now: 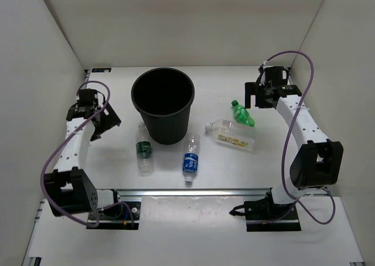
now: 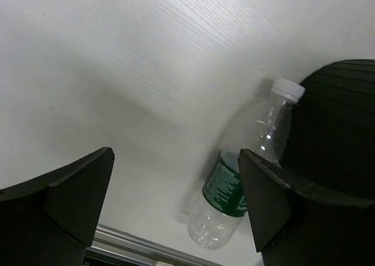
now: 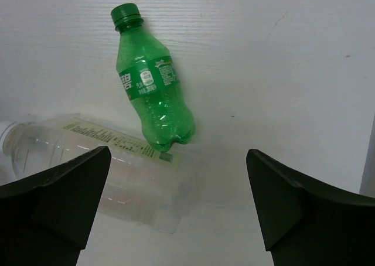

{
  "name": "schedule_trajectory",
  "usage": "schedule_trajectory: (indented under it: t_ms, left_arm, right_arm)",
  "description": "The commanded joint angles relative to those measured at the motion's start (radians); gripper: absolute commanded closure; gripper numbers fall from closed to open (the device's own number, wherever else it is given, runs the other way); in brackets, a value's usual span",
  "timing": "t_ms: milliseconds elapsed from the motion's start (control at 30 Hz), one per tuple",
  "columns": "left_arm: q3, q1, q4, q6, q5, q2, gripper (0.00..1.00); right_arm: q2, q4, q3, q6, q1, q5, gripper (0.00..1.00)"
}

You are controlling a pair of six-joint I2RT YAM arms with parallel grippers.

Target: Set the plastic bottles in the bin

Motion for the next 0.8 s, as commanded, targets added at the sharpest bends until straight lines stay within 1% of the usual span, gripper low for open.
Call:
schedule_trajectory:
  t_ms: [0,133,200,300,367,433,533,600,667,700,767]
  left_arm:
    - [0.000,-0.012,-0.005,-0.005,-0.015,-0.078,0.02]
    - [-0.038,-0.009,0.040,0.001,0.063,-0.129,0.01]
    - [-0.061,-0.016,0.055,-0.009,0.062,-0.164,0.02]
    - [-0.092,-0.038,0.053,-0.026,0.027,-0.207,0.01]
    - [-0.112,-0.035,0.046,-0.029,0.036,-0.218,0.02]
    - [-0.135,-0.036,0.043,-0.033,0.050,-0.230,0.01]
    - [-0.161,-0.055,0.041,-0.039,0.063,-0.232,0.01]
    - [-0.164,-0.058,0.035,-0.042,0.071,-0.226,0.01]
    - [-0.172,-0.058,0.029,-0.048,0.077,-0.235,0.01]
    - [-0.178,-0.059,0.027,-0.043,0.076,-0.241,0.01]
    - [-0.194,-0.059,0.027,-0.054,0.079,-0.256,0.01]
  right_arm:
    - [-0.036,0.023,0.034,0.017,-0.041,-0.037,0.01]
    - [-0.032,0.006,0.032,0.002,-0.053,-0.040,0.01]
    - [-0.047,0.026,-0.001,-0.009,-0.064,-0.077,0.00]
    - [-0.064,0.096,-0.064,-0.021,-0.088,-0.137,0.01]
    - [-0.069,0.154,-0.101,-0.010,-0.093,-0.163,0.01]
    - [-0.046,0.187,-0.115,-0.003,-0.154,-0.213,0.01]
    - [-0.001,0.230,-0.142,0.005,-0.197,-0.267,0.01]
    - [0.029,0.280,-0.161,-0.018,-0.211,-0.304,0.03]
    - [0.051,0.331,-0.182,-0.023,-0.203,-0.309,0.03]
    - [0.052,0.358,-0.196,-0.026,-0.194,-0.347,0.01]
    - [0.074,0.394,-0.199,-0.026,-0.168,-0.355,0.02]
